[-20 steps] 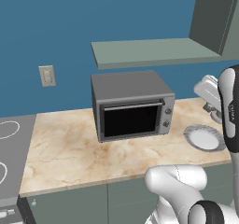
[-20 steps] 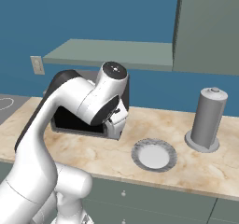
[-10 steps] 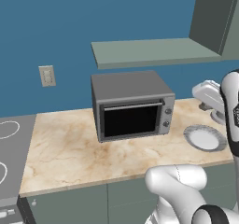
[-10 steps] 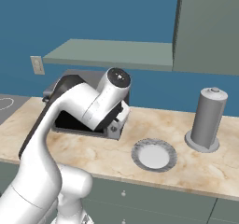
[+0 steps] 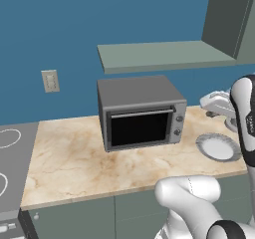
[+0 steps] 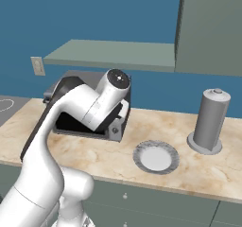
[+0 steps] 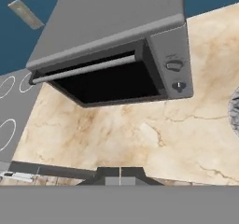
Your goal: Pull the toaster oven rack outwards. Pick up the baguette from the plate and place it on the toaster oven rack. Close the toaster oven door fully and set the temperature to the lowest setting.
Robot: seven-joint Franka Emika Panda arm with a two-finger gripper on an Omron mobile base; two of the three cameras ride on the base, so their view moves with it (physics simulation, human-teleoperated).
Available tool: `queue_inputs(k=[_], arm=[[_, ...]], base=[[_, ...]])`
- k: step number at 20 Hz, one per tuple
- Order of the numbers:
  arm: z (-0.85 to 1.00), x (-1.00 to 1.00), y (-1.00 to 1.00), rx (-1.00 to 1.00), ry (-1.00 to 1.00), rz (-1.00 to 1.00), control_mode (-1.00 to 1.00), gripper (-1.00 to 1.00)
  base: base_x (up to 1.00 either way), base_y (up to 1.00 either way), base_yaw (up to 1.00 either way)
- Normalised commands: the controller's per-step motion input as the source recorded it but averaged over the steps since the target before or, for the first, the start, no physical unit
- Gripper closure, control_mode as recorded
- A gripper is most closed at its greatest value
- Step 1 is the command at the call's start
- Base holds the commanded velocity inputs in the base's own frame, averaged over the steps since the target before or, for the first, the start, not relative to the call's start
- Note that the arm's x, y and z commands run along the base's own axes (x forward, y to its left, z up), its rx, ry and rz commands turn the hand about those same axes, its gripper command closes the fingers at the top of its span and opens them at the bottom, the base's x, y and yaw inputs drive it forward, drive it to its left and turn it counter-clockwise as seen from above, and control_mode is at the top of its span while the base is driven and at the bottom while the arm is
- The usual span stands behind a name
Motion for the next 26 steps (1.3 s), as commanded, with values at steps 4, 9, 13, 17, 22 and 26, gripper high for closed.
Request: queue_inputs(k=[4,9,13,17,22,26], arm=[[-0.05,0.13,0.1,-0.11,-0.02,0.19,-1.0,1.0],[-0.14,0.24,0.04,-0.09,0.0,0.12,-1.0,1.0],[-0.16,0.2,0.0,0.0,0.0,0.03,-1.0,1.0],[-0.16,0.17,0.0,0.0,0.0,0.0,-1.0,1.0],[-0.19,0.17,0.0,0.0,0.0,0.0,-1.0,1.0],[-0.16,0.2,0.0,0.0,0.0,0.0,-1.0,1.0]], base=[[0.0,0.0,0.0],[0.0,0.0,0.0],[0.0,0.0,0.0],[0.0,0.0,0.0],[0.0,0.0,0.0],[0.0,0.0,0.0]])
